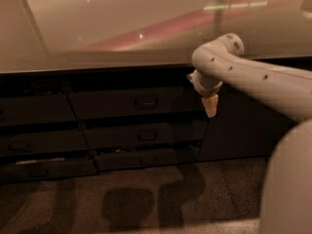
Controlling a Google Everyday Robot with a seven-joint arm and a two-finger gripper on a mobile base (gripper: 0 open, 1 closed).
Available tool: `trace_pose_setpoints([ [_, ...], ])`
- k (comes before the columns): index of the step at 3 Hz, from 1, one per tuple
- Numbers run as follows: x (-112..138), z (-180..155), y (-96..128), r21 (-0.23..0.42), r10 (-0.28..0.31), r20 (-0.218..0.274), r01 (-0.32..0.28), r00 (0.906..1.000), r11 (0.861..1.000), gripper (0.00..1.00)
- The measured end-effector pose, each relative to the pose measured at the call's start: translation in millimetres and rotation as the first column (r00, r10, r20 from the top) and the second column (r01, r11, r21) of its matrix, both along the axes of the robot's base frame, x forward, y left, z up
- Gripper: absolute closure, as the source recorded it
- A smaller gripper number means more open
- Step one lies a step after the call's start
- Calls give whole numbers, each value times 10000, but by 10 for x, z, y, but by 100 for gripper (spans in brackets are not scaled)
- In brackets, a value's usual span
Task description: Open top drawer
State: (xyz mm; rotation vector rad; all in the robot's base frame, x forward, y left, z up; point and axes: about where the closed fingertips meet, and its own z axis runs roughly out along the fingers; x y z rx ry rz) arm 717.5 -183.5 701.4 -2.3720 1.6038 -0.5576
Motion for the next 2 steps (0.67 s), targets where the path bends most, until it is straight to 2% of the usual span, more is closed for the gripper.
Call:
trace_pose_setpoints([
  [1, -283, -319, 57, -549, 601, 536, -571, 9968, 9969, 0],
  [2, -233, -309, 42, -598, 493, 492, -464, 9976, 9971, 0],
])
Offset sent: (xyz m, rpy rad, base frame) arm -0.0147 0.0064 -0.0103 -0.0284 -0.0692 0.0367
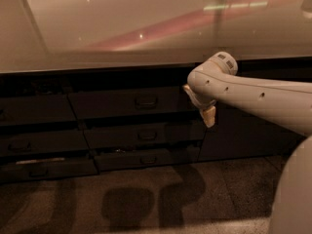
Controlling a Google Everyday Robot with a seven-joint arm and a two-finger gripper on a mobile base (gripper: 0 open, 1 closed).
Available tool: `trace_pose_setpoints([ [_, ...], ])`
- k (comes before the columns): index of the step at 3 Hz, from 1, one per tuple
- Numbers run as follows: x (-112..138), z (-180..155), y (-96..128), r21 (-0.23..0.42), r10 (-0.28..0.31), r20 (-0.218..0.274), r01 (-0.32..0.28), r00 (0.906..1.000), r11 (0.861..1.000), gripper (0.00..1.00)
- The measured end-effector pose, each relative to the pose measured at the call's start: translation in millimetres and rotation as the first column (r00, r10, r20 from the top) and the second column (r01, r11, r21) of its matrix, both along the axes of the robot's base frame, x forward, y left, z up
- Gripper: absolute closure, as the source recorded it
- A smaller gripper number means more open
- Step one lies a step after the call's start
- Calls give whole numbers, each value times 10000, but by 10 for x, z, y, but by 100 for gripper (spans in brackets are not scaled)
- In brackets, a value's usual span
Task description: Open top drawer
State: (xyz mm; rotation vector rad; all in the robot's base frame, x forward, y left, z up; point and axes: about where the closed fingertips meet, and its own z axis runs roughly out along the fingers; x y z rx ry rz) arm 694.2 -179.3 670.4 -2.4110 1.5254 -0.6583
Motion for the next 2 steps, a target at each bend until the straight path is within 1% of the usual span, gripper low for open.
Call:
trace_pose_setpoints([
  [1, 322, -132, -275, -171, -550, -611, 541, 9966, 9984, 0],
  [2, 322, -132, -275, -171, -550, -611, 541, 9966, 9984, 0],
])
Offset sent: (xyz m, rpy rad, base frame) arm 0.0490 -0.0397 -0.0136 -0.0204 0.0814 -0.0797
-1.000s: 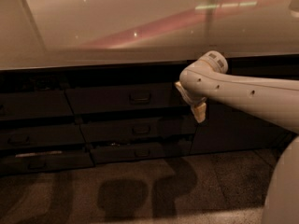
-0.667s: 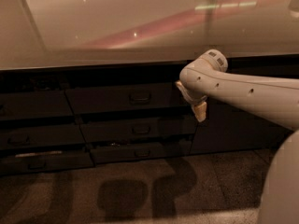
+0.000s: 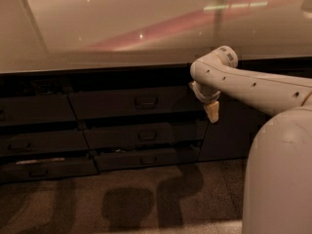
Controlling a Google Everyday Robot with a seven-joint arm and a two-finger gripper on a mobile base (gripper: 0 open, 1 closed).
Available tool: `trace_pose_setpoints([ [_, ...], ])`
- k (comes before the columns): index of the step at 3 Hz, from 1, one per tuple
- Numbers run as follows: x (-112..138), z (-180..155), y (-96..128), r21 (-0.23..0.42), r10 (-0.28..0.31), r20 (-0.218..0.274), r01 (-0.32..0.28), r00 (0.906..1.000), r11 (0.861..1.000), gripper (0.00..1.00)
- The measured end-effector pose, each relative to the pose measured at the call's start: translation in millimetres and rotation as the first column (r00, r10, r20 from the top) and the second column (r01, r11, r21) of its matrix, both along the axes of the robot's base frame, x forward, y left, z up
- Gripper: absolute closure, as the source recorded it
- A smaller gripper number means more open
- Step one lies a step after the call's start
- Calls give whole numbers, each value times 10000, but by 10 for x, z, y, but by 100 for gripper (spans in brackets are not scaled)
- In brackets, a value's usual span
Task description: Open top drawer
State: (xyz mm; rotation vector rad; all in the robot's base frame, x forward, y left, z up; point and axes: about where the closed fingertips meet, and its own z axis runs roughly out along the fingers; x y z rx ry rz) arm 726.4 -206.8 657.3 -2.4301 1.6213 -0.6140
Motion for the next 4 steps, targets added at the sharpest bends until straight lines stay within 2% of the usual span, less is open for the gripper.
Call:
trace_pose_setpoints([
  [1, 127, -75, -128, -564, -511, -201, 499, 9985, 9972, 0],
  [2, 309, -115, -310, -1309, -1089, -217, 1051, 9938, 9858, 0],
  [3, 319, -111, -330, -1340, -1124, -208, 1087, 9934, 9850, 0],
  [4, 314, -142, -338, -558, -804, -489, 777, 9956, 9954, 0],
])
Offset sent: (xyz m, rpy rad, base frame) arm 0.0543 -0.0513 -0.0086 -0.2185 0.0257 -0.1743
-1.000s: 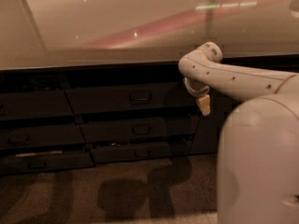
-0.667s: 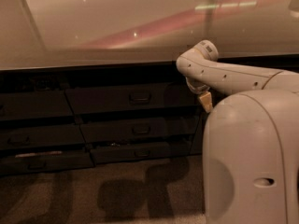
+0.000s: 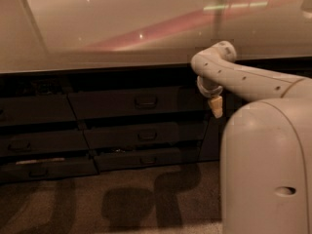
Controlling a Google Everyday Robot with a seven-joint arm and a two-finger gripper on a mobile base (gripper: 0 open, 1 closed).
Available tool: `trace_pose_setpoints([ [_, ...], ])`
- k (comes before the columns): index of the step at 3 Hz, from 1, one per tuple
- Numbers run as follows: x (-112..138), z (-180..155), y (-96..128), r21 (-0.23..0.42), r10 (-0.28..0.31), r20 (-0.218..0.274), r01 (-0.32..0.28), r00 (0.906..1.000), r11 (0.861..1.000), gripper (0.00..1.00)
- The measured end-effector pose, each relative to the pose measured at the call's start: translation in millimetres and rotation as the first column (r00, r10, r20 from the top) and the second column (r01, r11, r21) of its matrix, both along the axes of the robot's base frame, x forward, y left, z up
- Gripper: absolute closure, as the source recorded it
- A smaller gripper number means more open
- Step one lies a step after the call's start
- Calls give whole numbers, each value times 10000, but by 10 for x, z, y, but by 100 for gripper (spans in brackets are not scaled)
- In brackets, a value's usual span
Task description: Open top drawer
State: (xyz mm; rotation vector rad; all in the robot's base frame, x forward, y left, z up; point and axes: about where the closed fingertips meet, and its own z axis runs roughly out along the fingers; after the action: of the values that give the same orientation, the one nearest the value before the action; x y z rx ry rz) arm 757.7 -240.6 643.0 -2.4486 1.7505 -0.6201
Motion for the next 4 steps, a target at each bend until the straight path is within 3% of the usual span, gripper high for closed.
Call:
trace_pose_setpoints([
  [1, 4, -81, -81, 1856, 369, -264, -314, 9990, 9821, 0],
  [2, 96, 86, 12, 2403, 815, 55, -804, 9967, 9674, 0],
  [4, 94, 80, 14, 2402, 817, 43, -804, 9966, 9674, 42],
])
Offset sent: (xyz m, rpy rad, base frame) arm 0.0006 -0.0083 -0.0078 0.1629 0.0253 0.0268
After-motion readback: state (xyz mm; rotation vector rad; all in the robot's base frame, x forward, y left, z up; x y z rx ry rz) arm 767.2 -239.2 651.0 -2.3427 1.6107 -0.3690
